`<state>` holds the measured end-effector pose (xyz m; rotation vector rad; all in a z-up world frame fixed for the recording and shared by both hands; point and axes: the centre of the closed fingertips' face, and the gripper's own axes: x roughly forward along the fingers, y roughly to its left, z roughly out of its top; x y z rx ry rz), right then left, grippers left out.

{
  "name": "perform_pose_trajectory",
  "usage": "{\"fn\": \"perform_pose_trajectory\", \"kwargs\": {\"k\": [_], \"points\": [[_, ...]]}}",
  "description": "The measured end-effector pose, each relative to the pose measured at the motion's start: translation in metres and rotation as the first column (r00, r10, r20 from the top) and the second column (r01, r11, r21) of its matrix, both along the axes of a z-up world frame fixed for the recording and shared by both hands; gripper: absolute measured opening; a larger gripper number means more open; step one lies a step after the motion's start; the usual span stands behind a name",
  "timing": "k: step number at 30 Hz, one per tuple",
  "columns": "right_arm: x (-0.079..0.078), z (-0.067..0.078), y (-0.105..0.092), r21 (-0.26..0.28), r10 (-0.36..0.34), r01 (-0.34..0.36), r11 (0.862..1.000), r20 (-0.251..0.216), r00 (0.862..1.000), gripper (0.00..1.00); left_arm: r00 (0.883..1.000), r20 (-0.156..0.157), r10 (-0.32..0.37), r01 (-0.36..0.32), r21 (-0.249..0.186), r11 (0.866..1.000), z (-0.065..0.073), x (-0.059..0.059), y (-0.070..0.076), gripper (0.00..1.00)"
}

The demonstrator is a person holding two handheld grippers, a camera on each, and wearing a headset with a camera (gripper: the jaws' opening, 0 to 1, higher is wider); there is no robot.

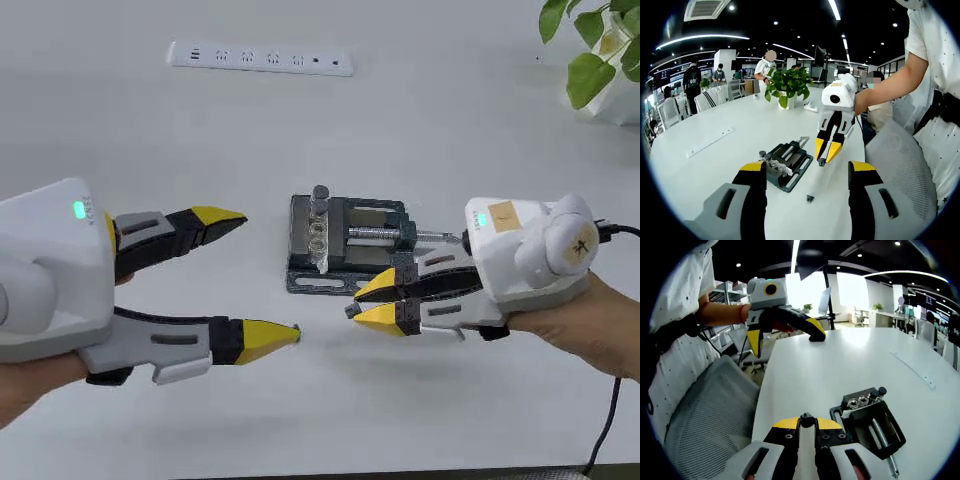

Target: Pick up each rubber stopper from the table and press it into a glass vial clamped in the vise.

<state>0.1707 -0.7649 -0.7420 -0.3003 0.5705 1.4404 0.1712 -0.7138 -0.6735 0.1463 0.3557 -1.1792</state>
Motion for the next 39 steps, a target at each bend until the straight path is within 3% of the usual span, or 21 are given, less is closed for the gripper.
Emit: {"fn": "perform_pose_trajectory", "kwargs": {"k": [6, 11, 19, 31, 39], "points": [[-0.002, 0.047, 0.009, 0.09, -0.058, 0.055, 0.994, 0.03, 0.998, 0.06, 0.998, 0.048, -0.049, 0.05, -0.019, 0.999, 0.022, -0.002, -0.014, 0.53], [-0.009, 0.078, 0.015, 0.14, -0.069, 0.062, 0.988, 0.049, 0.996, 0.06, 0.993, 0.086, -0.081, 0.084, -0.032, 0.996, 0.039, -0.004, -0.021, 0.4], [-0.016, 0.117, 0.023, 0.226, -0.098, 0.085, 0.97, 0.048, 0.994, 0.06, 0.986, 0.108, -0.126, 0.132, -0.045, 0.99, 0.051, -0.014, -0.028, 0.27], [-0.022, 0.133, 0.027, 0.268, -0.098, 0.08, 0.96, 0.053, 0.994, 0.06, 0.974, 0.15, -0.17, 0.182, -0.068, 0.981, 0.07, -0.025, -0.035, 0.12], [-0.024, 0.136, 0.028, 0.272, -0.098, 0.082, 0.959, 0.046, 0.994, 0.06, 0.97, 0.163, -0.182, 0.195, -0.063, 0.979, 0.071, -0.028, -0.035, 0.06]]}}
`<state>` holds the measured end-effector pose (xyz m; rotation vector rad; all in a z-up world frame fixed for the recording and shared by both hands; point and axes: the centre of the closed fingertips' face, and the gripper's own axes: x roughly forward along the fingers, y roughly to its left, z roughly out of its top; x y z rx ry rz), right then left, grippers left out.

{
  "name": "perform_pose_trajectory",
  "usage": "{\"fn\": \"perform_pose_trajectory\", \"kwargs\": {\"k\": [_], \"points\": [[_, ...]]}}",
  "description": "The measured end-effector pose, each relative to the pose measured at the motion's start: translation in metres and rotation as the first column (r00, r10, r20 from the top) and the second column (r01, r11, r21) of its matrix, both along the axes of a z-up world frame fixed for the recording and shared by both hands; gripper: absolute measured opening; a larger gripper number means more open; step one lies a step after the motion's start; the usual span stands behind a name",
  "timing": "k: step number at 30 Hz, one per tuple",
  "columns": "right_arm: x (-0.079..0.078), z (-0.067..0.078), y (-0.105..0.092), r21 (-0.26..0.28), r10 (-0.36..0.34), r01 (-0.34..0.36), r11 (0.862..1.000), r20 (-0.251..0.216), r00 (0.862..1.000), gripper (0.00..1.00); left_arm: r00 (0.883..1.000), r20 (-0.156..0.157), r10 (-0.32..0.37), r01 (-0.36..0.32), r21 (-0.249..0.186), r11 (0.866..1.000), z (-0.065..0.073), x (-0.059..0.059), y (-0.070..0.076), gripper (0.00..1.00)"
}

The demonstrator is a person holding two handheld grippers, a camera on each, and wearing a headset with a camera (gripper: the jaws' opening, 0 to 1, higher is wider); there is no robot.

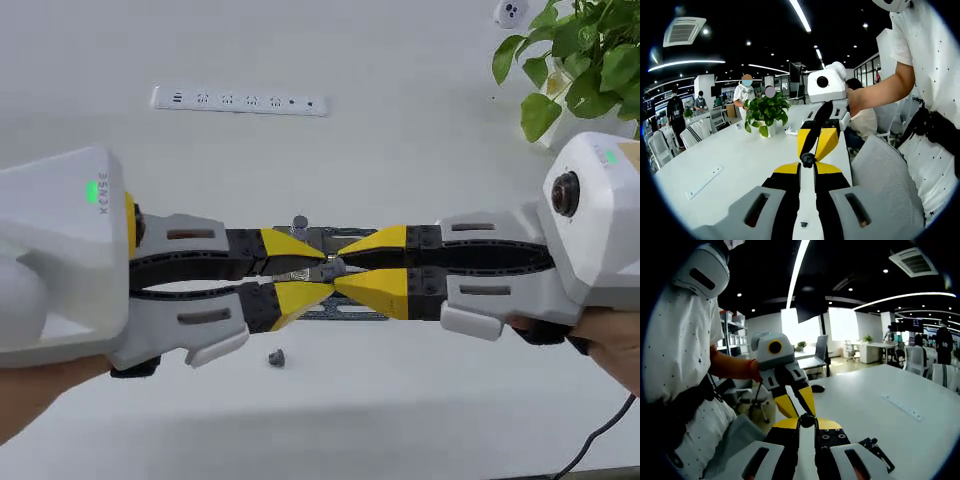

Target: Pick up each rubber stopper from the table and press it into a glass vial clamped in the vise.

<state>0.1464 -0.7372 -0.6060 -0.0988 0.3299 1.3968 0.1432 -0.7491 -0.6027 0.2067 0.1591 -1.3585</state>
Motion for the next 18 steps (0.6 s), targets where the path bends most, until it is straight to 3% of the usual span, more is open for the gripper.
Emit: {"fn": "perform_pose_trajectory", "kwargs": {"k": [18], "points": [[-0.0018, 0.0021, 0.0026, -0.012, 0.002, -0.003, 1.0, -0.007, 1.0, 0.06, 1.0, 0.022, 0.006, -0.006, -0.001, 1.0, 0.0029, -0.0031, 0.0005, 0.06]]}}
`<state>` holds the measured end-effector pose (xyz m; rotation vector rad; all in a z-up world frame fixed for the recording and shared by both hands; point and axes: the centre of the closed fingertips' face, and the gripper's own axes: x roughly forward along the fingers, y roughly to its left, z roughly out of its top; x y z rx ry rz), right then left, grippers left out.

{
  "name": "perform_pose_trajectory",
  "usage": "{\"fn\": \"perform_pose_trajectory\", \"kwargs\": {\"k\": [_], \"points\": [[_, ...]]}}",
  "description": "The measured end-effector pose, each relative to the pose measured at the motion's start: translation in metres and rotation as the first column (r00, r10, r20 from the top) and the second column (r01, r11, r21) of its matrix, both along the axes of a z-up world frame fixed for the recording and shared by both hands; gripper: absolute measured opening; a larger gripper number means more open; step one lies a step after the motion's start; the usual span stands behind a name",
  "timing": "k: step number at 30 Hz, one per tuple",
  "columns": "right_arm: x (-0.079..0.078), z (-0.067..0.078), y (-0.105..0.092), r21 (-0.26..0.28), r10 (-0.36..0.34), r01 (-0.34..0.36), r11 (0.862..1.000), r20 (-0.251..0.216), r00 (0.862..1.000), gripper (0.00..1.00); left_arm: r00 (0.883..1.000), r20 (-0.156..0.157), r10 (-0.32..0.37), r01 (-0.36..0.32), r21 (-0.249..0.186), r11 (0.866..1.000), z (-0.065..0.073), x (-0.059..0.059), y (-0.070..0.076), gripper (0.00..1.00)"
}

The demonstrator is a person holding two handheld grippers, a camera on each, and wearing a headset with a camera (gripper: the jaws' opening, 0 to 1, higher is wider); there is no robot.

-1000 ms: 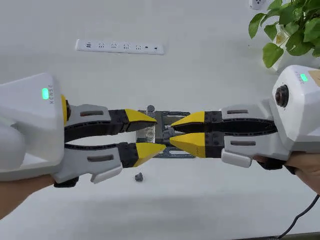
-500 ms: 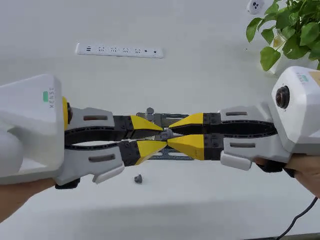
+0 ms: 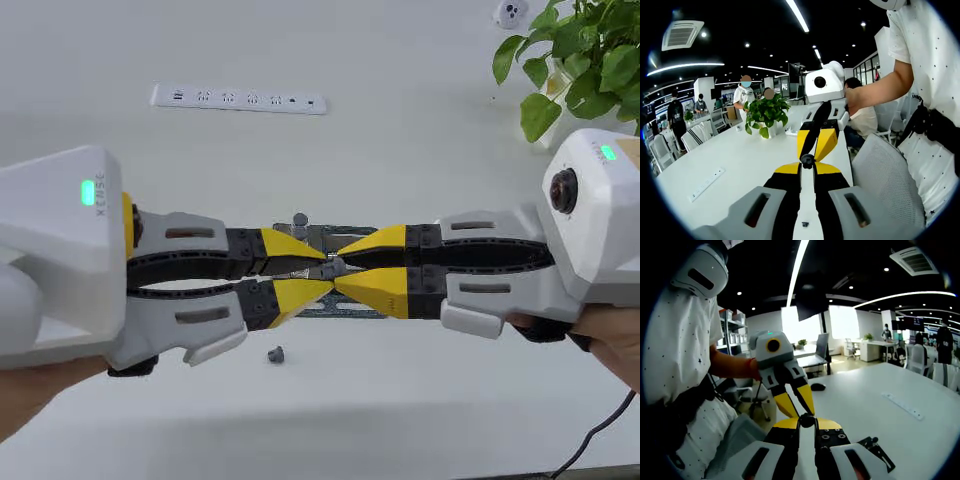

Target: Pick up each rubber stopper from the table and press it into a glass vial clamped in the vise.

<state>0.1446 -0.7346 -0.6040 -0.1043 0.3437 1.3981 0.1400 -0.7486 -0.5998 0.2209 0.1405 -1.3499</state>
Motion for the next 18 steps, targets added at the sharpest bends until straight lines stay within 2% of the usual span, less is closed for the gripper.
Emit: {"fn": "perform_pose_trajectory", "kwargs": {"k": [3, 7, 18], "points": [[0.0005, -0.0013, -0.0005, -0.005, 0.001, -0.001, 1.0, -0.002, 1.0, 0.06, 1.0, 0.007, 0.0, 0.0, 0.005, 1.0, -0.0006, -0.0007, -0.0001, 0.05], [-0.0001, -0.0019, -0.0008, -0.01, 0.006, -0.006, 1.0, -0.002, 1.0, 0.06, 1.0, -0.007, -0.002, 0.002, 0.0, 1.0, -0.0015, -0.0015, 0.0004, 0.05], [-0.0054, 0.0068, 0.0034, 0.012, 0.024, -0.024, 1.0, -0.024, 0.999, 0.07, 0.996, -0.08, -0.031, 0.027, -0.05, 0.998, 0.0056, -0.0035, 0.0055, 0.04]]}}
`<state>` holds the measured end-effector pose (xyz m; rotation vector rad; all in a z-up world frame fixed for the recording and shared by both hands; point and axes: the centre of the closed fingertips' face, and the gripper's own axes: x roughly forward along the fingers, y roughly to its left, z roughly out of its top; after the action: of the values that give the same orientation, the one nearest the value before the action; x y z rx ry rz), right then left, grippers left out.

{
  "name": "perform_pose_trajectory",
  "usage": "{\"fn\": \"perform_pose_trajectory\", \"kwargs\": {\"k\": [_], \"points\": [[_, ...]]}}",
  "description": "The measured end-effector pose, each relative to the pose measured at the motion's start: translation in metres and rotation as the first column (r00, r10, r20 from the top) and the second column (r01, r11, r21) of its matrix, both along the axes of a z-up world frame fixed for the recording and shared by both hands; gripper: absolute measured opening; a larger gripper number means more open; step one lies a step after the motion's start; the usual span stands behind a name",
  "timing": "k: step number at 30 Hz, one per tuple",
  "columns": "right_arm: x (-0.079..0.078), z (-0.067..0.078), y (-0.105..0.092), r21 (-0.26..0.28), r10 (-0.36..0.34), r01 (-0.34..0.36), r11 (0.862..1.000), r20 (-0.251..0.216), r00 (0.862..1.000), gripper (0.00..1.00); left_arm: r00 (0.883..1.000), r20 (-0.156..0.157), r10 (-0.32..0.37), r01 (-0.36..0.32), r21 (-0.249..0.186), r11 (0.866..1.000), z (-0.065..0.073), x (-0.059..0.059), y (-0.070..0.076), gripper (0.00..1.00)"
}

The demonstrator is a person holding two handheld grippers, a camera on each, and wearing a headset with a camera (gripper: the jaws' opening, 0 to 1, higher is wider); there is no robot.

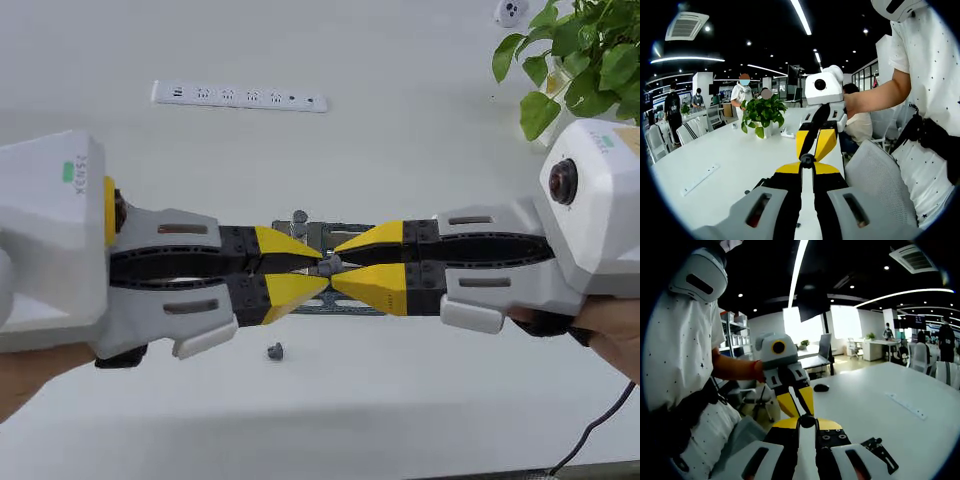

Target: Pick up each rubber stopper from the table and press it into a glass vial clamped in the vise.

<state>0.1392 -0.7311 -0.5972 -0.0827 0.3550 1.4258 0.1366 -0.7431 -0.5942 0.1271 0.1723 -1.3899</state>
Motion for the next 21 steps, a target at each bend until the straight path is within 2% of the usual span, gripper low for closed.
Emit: {"fn": "perform_pose_trajectory", "kwargs": {"k": [11, 15, 21], "points": [[-0.008, 0.015, 0.003, 0.028, 0.057, -0.057, 0.998, 0.003, 0.998, 0.08, 0.995, -0.087, -0.049, 0.041, -0.098, 0.994, 0.017, -0.007, 0.005, 0.03], [-0.008, 0.017, 0.001, 0.034, 0.064, -0.064, 0.997, 0.007, 0.998, 0.08, 0.993, -0.105, -0.062, 0.049, -0.116, 0.992, 0.019, -0.008, 0.006, 0.03], [-0.009, 0.023, 0.001, 0.07, 0.068, -0.067, 0.995, -0.008, 0.998, 0.08, 0.988, -0.133, -0.08, 0.058, -0.159, 0.986, 0.025, -0.01, 0.007, 0.03]]}}
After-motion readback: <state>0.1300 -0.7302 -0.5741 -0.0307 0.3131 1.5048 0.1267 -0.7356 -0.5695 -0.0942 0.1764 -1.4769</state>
